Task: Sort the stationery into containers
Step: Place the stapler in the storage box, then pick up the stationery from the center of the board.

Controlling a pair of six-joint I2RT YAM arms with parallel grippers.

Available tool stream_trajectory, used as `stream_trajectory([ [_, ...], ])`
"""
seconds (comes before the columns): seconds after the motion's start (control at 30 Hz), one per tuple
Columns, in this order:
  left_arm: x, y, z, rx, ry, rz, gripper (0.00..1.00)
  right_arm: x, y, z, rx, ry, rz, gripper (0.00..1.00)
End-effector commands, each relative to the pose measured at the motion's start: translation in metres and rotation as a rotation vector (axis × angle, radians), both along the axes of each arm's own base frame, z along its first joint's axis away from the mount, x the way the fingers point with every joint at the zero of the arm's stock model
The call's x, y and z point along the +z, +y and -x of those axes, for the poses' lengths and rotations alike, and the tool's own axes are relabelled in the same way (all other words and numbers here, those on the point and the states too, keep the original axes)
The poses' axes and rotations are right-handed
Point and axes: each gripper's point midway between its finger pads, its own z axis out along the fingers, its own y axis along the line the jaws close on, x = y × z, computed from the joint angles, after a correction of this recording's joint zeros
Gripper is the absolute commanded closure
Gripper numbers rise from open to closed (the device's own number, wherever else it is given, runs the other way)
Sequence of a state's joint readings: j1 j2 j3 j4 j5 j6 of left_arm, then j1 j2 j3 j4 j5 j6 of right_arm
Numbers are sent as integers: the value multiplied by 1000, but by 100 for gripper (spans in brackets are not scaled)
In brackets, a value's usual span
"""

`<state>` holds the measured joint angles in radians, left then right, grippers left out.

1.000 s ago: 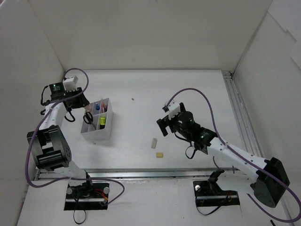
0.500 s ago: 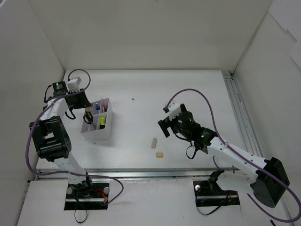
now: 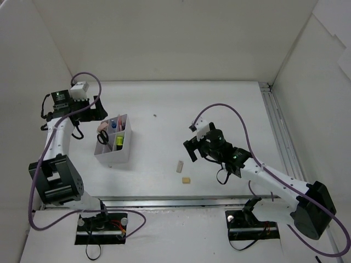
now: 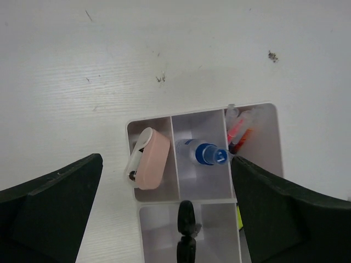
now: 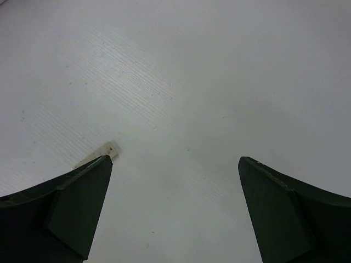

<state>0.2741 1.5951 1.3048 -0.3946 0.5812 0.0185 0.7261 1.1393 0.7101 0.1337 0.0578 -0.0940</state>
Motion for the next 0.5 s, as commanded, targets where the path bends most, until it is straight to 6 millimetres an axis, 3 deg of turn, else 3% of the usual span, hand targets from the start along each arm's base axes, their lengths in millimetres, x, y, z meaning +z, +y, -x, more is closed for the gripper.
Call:
stream_trajectory([
  [0.0,73,-5,8,20,-178,-34,0,14,12,-2,-5,5,-94,2],
  [0.23,100,-16,43,83,-246,-7,0,7,9,8,-26,53,-129,2],
  [0.27,102,-24,48,71,-255,11,0,5,9,10,-22,63,-128,2],
  [0.3,116,-33,55,42,-304,19,0,-1,6,13,-32,86,-118,2],
  [0.33,111,-43,62,21,-297,32,1,-3,6,15,-36,100,-121,2],
  [0.37,112,-64,67,-32,-299,42,1,-7,4,18,-46,120,-121,2],
  [0.43,110,-87,81,-65,-290,34,0,-17,0,26,-79,168,-147,2],
  [0.47,108,-116,89,-139,-284,37,1,-17,-2,28,-104,172,-166,2],
])
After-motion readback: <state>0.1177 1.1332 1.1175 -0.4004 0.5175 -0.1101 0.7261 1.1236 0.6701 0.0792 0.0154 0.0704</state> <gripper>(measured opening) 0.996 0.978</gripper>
